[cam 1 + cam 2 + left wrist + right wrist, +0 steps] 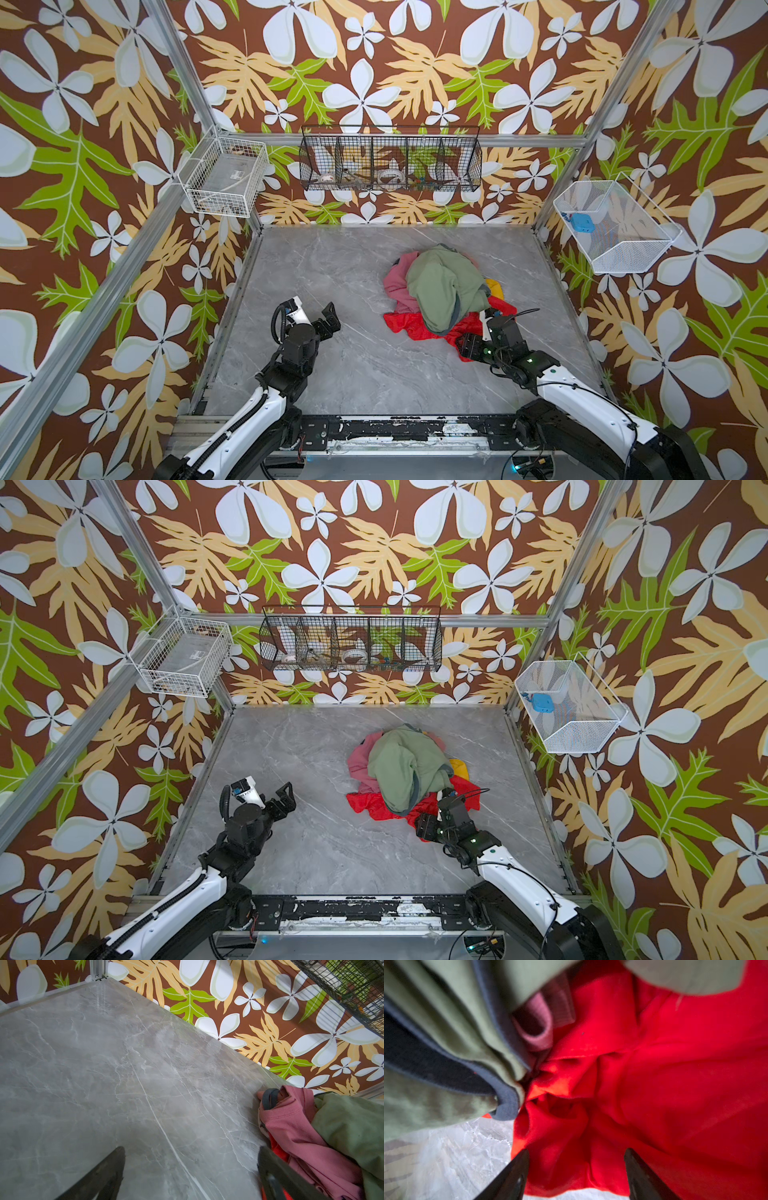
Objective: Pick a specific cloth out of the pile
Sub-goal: 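Lower the right gripper into the red cloth under the green hoodie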
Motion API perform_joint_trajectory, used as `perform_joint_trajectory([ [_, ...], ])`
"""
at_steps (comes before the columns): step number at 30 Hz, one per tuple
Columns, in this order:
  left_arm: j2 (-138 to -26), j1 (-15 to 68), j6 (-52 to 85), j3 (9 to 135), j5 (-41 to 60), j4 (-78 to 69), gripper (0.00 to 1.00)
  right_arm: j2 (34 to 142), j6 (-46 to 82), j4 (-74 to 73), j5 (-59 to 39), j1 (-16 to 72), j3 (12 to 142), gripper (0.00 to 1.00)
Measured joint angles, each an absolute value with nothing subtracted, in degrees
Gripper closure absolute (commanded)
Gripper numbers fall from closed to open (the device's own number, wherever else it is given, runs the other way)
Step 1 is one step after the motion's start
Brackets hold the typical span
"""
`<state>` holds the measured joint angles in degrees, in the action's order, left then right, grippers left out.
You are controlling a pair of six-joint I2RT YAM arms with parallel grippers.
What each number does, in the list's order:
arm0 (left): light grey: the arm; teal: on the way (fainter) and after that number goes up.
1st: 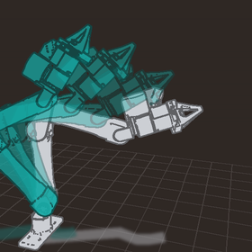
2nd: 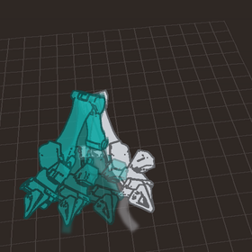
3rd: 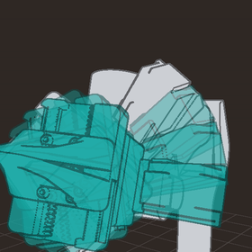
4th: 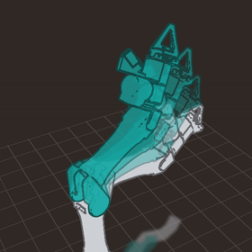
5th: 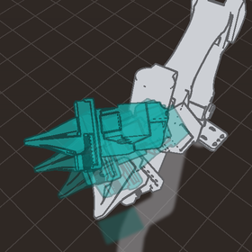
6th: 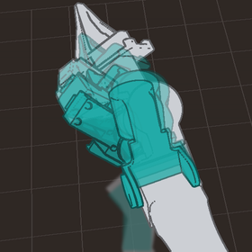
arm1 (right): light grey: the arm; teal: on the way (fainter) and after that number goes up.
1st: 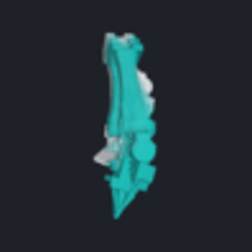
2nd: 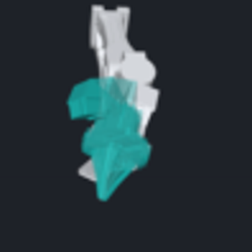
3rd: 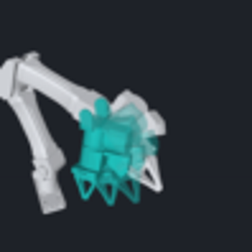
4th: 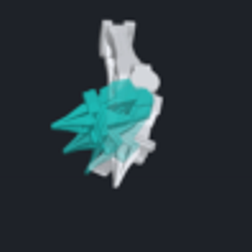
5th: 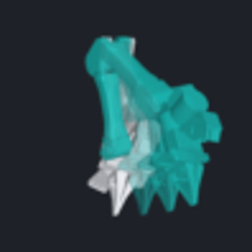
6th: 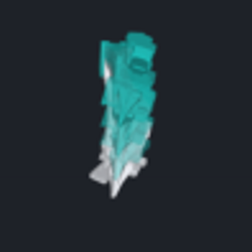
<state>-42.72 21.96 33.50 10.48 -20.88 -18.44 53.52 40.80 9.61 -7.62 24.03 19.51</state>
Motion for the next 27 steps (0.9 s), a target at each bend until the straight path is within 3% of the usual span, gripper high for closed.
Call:
perform_joint_trajectory([
  [9,-42.9,22.3,34.0,10.5,-20.0,-18.2,0.00,59.2,42.2,0.4,-8.8,25.2,17.0,0.43],
  [19,-42.8,22.3,34.0,10.9,-19.4,-16.9,0.00,58.7,41.6,-3.8,-5.5,25.2,16.0,1.00],
  [27,-42.9,22.5,34.0,11.4,-19.0,-16.1,0.01,49.6,41.3,-2.9,-5.6,25.2,16.3,1.00],
])
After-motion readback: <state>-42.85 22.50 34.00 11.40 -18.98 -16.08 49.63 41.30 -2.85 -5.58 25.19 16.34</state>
